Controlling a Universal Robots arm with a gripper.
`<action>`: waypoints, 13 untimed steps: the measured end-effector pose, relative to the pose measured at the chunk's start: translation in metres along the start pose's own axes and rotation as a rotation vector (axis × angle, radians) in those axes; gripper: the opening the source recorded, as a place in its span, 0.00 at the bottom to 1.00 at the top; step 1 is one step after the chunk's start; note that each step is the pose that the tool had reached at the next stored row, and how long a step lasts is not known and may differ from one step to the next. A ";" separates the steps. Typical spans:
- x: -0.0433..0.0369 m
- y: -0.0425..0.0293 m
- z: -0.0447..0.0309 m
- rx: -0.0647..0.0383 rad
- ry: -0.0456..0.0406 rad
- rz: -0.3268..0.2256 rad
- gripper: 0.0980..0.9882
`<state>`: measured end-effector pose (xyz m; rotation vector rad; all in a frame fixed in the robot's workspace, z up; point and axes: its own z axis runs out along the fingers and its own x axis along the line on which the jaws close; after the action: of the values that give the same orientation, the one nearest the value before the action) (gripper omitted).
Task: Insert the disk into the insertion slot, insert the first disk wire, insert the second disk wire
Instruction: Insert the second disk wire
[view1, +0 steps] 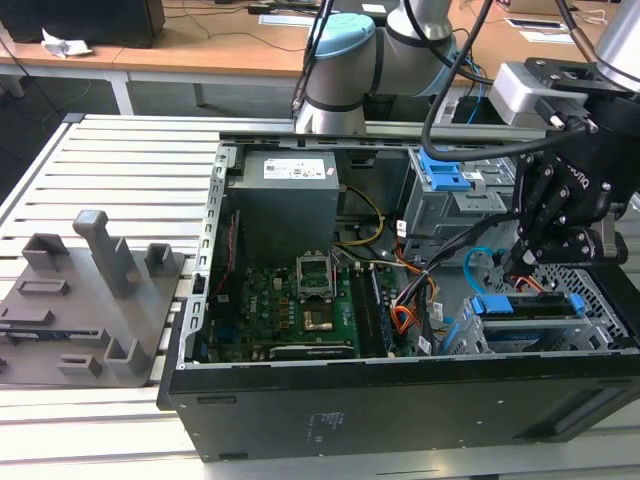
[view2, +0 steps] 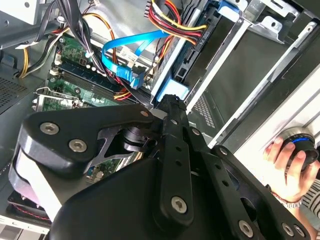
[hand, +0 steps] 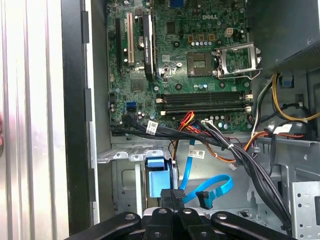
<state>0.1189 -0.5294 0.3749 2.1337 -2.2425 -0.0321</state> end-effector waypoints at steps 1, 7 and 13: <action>0.0000 0.0002 0.0000 0.000 -0.0001 0.000 0.01; 0.0001 0.0010 0.0001 0.000 0.0000 0.000 0.23; 0.0000 0.0011 0.0001 0.002 0.0038 -0.083 0.23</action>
<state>0.1178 -0.5294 0.3749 2.2242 -2.1517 -0.0292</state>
